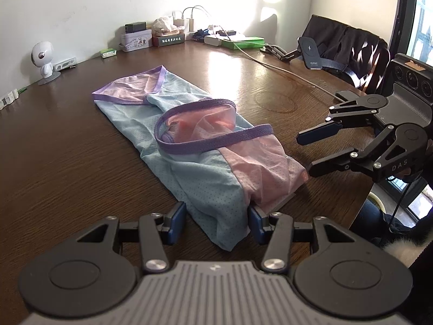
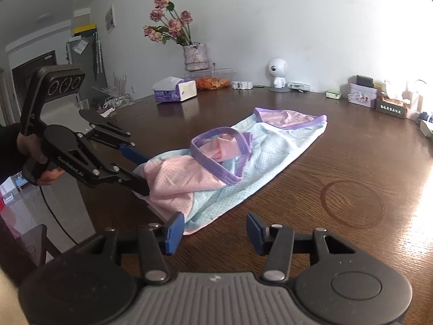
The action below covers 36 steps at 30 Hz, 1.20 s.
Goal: Fold clothes
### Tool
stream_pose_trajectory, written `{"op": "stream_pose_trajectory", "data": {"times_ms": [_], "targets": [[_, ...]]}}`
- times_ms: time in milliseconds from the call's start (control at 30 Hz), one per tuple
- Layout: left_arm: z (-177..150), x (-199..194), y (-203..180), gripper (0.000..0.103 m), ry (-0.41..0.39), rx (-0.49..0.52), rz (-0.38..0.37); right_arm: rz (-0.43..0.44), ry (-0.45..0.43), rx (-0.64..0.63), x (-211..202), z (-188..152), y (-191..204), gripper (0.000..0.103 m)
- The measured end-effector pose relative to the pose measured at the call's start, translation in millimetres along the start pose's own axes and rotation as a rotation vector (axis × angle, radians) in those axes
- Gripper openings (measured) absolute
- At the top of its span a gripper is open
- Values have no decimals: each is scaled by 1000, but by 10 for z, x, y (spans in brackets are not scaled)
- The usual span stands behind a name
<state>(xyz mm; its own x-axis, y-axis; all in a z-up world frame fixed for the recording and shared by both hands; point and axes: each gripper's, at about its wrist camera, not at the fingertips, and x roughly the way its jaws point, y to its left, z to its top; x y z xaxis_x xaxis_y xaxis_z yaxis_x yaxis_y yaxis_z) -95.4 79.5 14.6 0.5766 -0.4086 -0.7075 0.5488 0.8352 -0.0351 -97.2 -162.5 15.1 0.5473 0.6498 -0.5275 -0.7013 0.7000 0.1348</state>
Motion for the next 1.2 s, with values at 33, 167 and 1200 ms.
{"op": "stream_pose_trajectory", "data": {"times_ms": [33,167,1200], "targets": [[-14,1,7,50,-4,0,-1,6,2,-8,0,6,18,49],[-59,-31,35,48,-16,2,-27,22,18,-47,45,51,132,49],[744,-61,596,7,-213,30,-236,-20,-73,39,95,928,-372,1]]}}
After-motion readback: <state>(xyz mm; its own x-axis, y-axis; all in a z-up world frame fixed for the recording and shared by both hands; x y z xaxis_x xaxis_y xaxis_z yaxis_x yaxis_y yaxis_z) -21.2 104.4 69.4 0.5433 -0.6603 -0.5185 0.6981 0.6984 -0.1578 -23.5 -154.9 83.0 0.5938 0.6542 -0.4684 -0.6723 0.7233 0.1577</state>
